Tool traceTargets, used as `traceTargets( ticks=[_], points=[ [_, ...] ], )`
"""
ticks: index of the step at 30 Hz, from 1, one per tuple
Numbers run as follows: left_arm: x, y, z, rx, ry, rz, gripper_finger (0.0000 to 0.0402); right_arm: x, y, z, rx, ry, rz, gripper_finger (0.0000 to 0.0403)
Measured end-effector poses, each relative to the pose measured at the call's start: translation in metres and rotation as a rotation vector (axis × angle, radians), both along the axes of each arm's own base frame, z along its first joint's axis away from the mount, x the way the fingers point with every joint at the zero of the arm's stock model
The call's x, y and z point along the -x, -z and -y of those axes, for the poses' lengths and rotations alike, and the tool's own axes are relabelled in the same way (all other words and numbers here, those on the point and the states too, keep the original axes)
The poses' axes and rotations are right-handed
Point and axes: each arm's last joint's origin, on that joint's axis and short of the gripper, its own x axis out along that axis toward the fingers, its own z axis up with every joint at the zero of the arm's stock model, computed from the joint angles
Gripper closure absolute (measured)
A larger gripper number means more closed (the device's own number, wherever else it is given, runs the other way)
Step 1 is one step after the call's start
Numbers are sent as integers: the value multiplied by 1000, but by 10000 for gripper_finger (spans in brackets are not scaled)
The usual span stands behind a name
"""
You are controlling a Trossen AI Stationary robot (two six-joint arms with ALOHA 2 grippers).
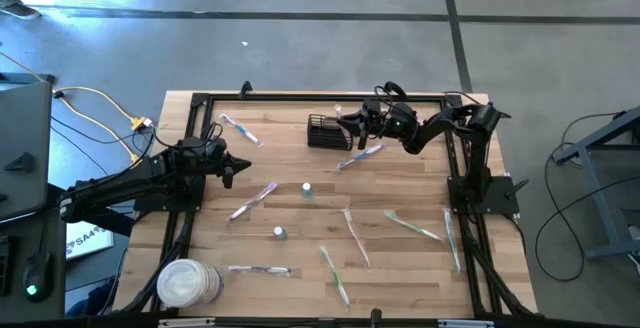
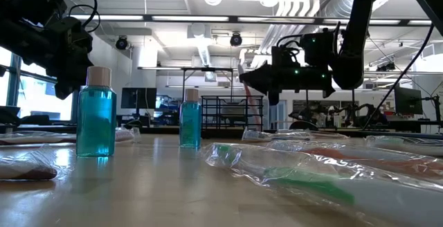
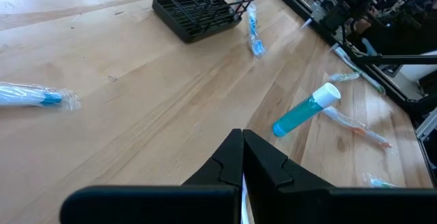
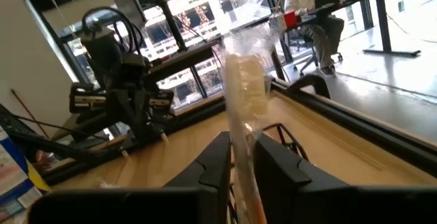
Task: Pick & Place toothbrushing station
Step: Put the middle orange toothbrush into the mesh organizer, then put the top blue mouthwash into the mesh organizer
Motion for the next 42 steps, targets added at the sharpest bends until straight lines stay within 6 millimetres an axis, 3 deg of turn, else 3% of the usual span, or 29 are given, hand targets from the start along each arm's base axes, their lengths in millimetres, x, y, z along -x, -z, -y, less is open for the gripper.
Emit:
traceTargets(
  ticks=[6, 19, 32, 42],
  points=[
    [0, 0, 0, 0, 0, 0, 400, 0, -5, -1, 14, -8, 27, 311],
    [0, 0, 0, -1, -3, 0, 400, 1, -10, -1, -9, -37, 42, 179],
    [-1, -3, -2, -32, -50, 29, 400, 17, -67, -11, 76, 11, -59, 166],
    [-7, -37, -1, -115, 70, 385, 392, 58, -126, -37, 122, 87, -124, 167]
  ],
)
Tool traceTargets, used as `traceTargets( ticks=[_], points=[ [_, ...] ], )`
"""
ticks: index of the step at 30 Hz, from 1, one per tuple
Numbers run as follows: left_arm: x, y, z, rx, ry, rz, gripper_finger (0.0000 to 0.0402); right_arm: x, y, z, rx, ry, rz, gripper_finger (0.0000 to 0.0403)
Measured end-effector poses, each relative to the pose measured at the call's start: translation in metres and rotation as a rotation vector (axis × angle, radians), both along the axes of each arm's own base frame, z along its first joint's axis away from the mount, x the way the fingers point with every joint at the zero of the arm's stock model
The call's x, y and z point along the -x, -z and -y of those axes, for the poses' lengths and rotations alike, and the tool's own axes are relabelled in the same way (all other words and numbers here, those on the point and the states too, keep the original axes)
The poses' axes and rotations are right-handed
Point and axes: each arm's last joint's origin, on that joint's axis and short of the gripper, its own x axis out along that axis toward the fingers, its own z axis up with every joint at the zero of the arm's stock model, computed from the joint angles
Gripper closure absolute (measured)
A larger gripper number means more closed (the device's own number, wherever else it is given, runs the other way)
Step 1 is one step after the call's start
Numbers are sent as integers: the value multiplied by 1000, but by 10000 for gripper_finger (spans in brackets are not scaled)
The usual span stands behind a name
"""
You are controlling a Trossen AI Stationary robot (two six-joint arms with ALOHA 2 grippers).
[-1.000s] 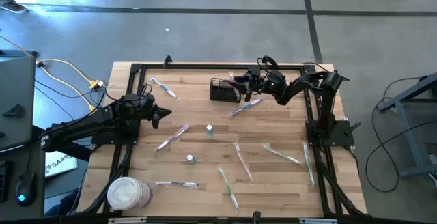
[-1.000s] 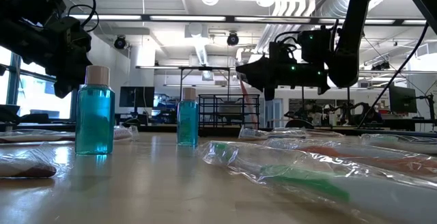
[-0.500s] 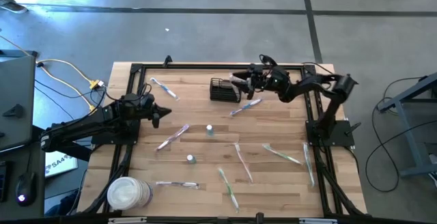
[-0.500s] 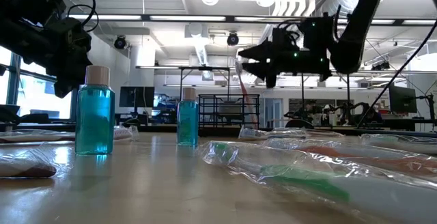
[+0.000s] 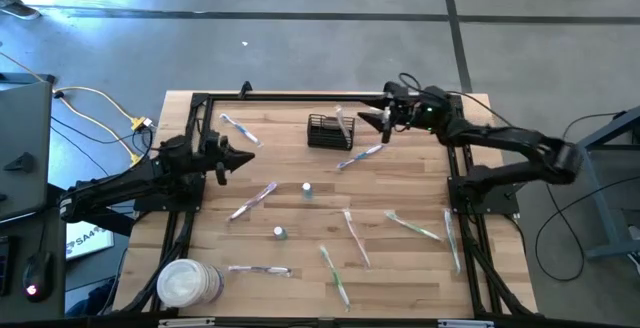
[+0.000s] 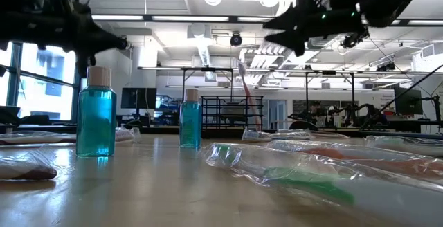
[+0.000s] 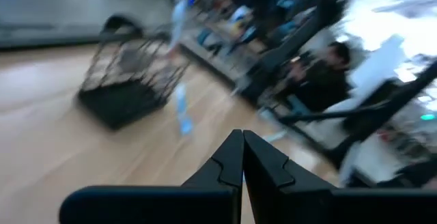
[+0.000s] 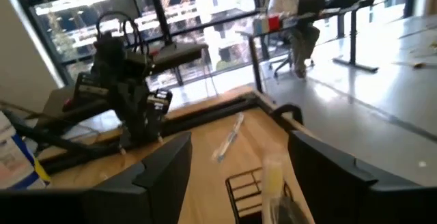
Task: Pick & Place toothbrushing station
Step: Put the top blue mouthwash into the mesh organizer
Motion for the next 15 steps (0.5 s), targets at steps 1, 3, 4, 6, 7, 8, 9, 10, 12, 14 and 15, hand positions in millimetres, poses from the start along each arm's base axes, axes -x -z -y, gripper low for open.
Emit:
traceTargets(
  ticks=[1, 3, 4, 6, 7, 8, 9, 10, 12, 14, 15],
  points=[
    [0, -3, 0, -10, 3, 25, 387, 5, -5, -3, 1, 2, 1, 167],
    [1, -10, 0, -30, -4, 76, 377, 14, -13, -9, -4, 4, -2, 167],
    [2, -14, 0, -43, -14, 97, 372, 19, -17, -13, -15, 3, -1, 167],
    [3, -24, 1, -107, -24, 127, 364, 26, -23, -20, -45, -3, 6, 167],
    [4, -30, 1, -147, -28, 135, 360, 30, -26, -23, -60, -7, 6, 167],
    [5, -37, 1, -180, -31, 144, 358, 32, -27, -26, -67, -13, -1, 167],
    [5, -45, 2, -209, -35, 153, 357, 35, -29, -30, -71, -20, -6, 167],
    [6, -53, 2, -233, -39, 162, 357, 38, -31, -34, -72, -30, -8, 167],
    [6, -74, 2, -279, -44, 177, 356, 41, -35, -42, -67, -54, 0, 167],
    [4, -95, 1, -320, -38, 170, 355, 43, -37, -49, -71, -72, 5, 167],
    [1, -105, 0, -325, -31, 154, 354, 43, -39, -52, -79, -72, 13, 167]
  ],
)
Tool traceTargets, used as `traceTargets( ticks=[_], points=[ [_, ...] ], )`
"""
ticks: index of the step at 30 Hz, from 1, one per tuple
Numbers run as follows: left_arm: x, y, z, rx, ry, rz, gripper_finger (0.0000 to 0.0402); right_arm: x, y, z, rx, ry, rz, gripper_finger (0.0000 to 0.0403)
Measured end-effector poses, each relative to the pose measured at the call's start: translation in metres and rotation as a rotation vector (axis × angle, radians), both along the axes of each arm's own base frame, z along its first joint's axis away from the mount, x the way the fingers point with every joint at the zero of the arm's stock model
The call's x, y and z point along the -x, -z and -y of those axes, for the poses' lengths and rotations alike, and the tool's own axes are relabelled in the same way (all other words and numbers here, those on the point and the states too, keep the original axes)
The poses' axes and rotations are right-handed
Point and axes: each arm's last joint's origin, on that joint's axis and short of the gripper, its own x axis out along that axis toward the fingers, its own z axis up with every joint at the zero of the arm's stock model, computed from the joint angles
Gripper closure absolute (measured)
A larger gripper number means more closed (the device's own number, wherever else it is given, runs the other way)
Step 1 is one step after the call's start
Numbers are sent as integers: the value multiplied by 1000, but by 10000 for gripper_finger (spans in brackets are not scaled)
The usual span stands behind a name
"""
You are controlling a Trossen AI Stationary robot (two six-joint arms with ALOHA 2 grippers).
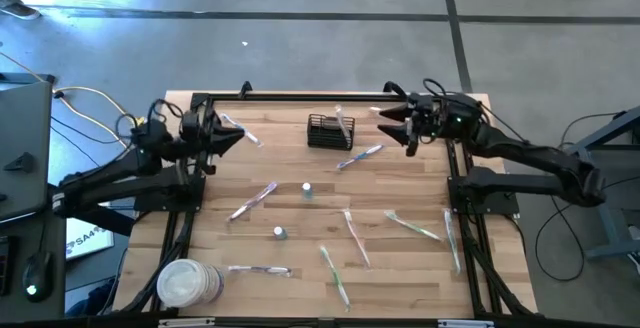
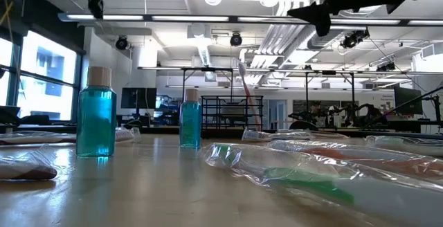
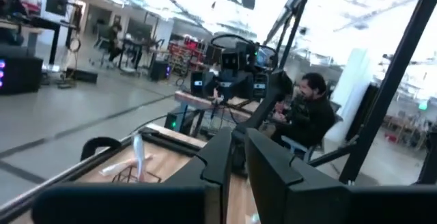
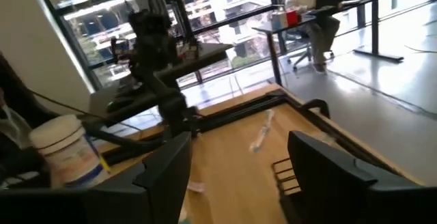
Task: Pick & Place toothbrushing station
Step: Put the top blue mouthwash into the mesh organizer
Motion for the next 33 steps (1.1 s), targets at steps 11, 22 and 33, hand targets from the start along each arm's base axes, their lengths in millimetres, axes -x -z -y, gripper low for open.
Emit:
traceTargets(
  ticks=[11, 22, 33],
  points=[
    [-57, -83, -17, 17, 202, -149, 248, 0, -8, -30, 7, -33, 38, 167],
    [-112, -120, -7, -70, 505, -168, 179, 4, -11, -54, 5, -155, 43, 167],
    [-126, -160, 22, -231, 499, -328, 179, 11, -13, -69, 2, -264, 39, 167]
  ],
)
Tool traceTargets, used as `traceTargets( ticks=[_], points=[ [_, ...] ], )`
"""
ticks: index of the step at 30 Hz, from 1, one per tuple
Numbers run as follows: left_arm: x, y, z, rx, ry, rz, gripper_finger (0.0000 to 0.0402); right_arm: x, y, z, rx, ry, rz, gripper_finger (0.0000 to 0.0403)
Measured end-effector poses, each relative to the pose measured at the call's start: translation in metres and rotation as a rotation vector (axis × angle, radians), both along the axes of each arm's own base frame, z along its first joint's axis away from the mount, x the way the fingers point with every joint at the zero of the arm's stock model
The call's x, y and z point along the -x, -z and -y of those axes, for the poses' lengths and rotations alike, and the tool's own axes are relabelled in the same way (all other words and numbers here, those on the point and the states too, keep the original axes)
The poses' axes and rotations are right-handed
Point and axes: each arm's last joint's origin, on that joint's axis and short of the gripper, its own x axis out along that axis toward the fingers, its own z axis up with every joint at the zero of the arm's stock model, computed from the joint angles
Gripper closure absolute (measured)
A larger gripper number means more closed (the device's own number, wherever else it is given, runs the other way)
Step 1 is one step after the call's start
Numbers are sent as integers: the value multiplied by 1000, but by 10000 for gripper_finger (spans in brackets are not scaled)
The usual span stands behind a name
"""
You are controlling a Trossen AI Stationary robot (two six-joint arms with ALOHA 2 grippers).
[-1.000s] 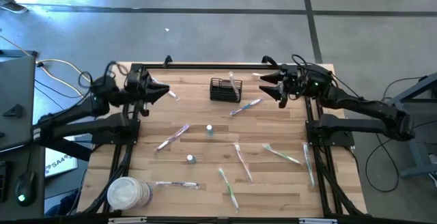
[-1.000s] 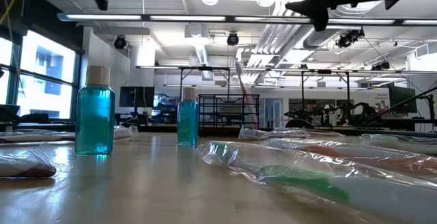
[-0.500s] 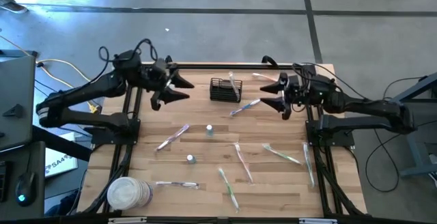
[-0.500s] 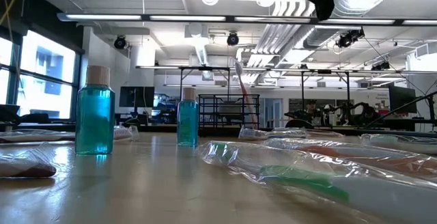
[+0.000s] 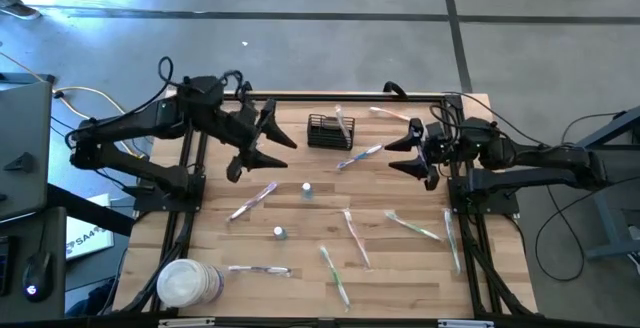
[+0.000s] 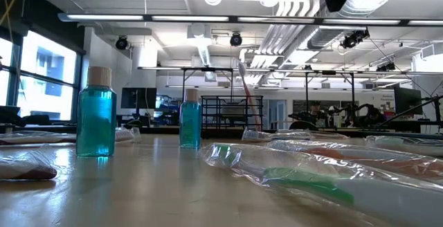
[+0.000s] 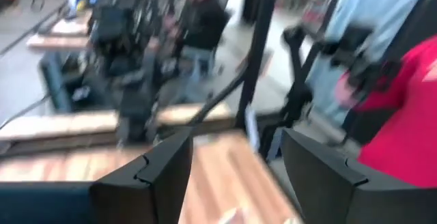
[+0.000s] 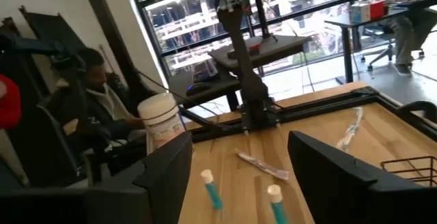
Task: Pick & Place toothbrushing station
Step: Put the top blue mouthwash into the mesh organizer
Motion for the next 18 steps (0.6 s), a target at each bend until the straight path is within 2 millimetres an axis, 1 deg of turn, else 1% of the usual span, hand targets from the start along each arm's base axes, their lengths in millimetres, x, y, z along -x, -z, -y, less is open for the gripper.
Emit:
traceTargets(
  ticks=[3, 8, 11, 18],
  points=[
    [-4, 3, 10, -82, -30, -47, 179, 1, 0, -1, 0, -6, 1, 167],
    [-11, 18, 24, -192, -22, -149, 179, 1, 0, -1, 0, -8, -1, 167],
    [-10, 26, 27, -230, -41, -229, 179, 1, 0, -1, 1, -8, -7, 167],
    [-8, 47, 24, -262, -85, -451, 179, 1, 3, -1, -3, -7, -30, 167]
  ],
)
